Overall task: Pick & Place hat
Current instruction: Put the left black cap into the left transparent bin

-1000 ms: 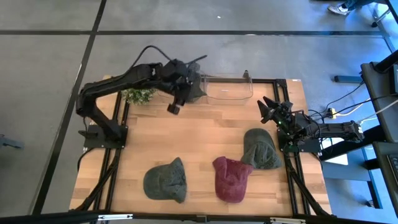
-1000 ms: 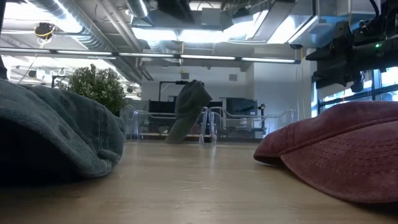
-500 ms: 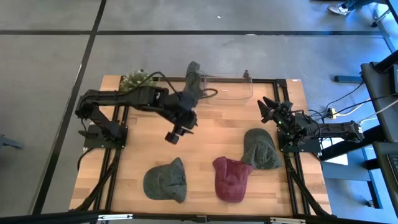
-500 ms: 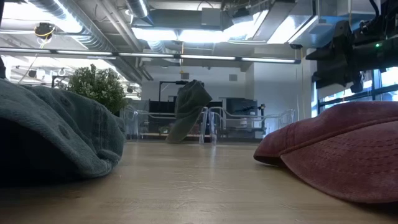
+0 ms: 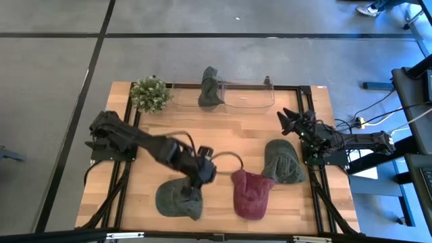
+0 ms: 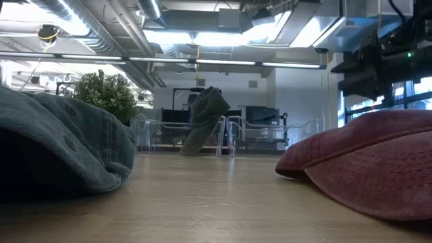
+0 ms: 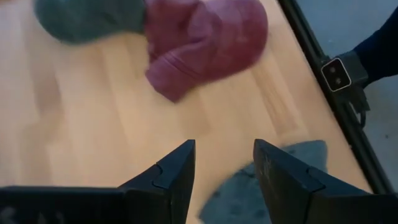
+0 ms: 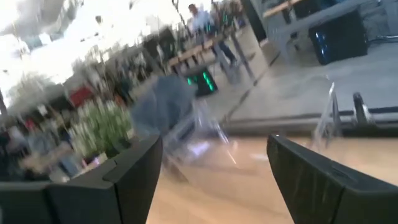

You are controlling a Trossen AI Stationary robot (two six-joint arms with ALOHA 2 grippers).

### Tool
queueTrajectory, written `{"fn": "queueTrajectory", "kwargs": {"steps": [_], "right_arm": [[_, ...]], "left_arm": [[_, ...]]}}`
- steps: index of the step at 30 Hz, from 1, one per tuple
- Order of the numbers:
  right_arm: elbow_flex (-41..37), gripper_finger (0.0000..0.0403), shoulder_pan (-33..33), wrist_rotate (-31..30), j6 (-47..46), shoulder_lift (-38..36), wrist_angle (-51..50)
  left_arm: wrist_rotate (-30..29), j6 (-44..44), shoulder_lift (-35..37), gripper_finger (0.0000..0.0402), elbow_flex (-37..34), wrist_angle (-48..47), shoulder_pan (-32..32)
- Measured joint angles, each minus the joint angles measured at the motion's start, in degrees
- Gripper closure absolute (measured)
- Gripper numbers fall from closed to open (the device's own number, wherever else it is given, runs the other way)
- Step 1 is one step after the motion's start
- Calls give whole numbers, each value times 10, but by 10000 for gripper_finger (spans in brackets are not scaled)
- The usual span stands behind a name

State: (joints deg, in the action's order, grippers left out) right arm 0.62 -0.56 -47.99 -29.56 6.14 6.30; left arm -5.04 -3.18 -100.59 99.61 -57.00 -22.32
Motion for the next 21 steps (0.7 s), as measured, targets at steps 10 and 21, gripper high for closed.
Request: {"fn": "queueTrajectory", "kwargs": {"steps": [10,21], "right_arm": [[0,114,0,30,-15,8,-28],[0,114,0,39,17,8,-28]], "left_arm": [[-9,-160,-125,241,0,-15,-63],[54,-247,-231,240,0,-34,-56]]}}
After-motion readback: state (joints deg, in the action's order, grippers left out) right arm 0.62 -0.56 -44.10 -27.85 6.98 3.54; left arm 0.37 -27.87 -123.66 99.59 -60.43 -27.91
